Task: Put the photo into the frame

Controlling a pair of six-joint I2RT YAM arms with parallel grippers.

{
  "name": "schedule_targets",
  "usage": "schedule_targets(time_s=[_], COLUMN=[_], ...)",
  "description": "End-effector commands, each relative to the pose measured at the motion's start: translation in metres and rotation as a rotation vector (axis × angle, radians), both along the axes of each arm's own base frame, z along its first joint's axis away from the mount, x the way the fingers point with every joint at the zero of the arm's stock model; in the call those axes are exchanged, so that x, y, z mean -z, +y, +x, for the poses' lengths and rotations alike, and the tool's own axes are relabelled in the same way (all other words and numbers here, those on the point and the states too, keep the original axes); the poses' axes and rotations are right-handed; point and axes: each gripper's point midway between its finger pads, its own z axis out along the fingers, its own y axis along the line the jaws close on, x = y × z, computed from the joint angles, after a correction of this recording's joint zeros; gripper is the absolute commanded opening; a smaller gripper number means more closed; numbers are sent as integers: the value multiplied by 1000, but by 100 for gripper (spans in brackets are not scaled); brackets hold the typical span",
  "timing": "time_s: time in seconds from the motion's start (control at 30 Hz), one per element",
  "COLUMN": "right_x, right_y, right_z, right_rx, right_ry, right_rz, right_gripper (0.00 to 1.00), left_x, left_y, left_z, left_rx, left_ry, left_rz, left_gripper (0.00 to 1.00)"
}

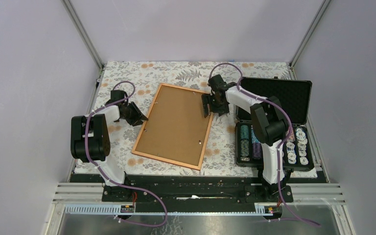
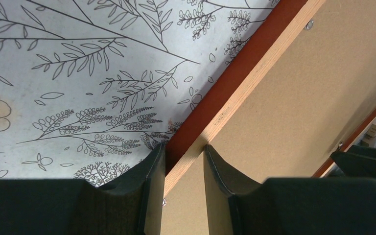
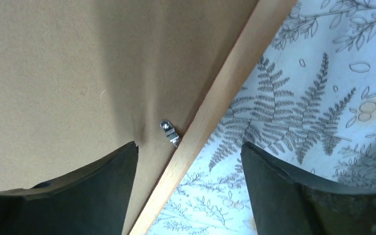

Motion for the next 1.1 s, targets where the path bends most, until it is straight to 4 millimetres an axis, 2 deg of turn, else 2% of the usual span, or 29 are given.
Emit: schedule_targets(time_s=[0.0,0.1,0.27,0.43,0.63,0.8,1.07], right_x=[-57,-59,-36,-21,-12,-2,9], right_y=[8,14,29,40,47,48,36], right_z=[-7,-30,-82,-109,-129,-137,-143], right_rx=[63,118,115,122,98,87,72], right_ry=[-62,-26,22,22,44,57,46], right_rz=[57,72,28,21,54,27,-111], right_gripper=[88,90,90,84,71,61,60], left_x=[18,17,17,16,16,16,16], left_y=[7,6,6,9,9,9,8], left_z=[-18,-18,-18,-18,-18,-18,-18], left_rx=[-51,-54,-58,-70,-72,-74,-75], left_ry=[110,108,108,107,108,108,109], left_rz=[13,0,-11,-21,-26,-33,-41], left_gripper=[7,6,5,3,2,2,1])
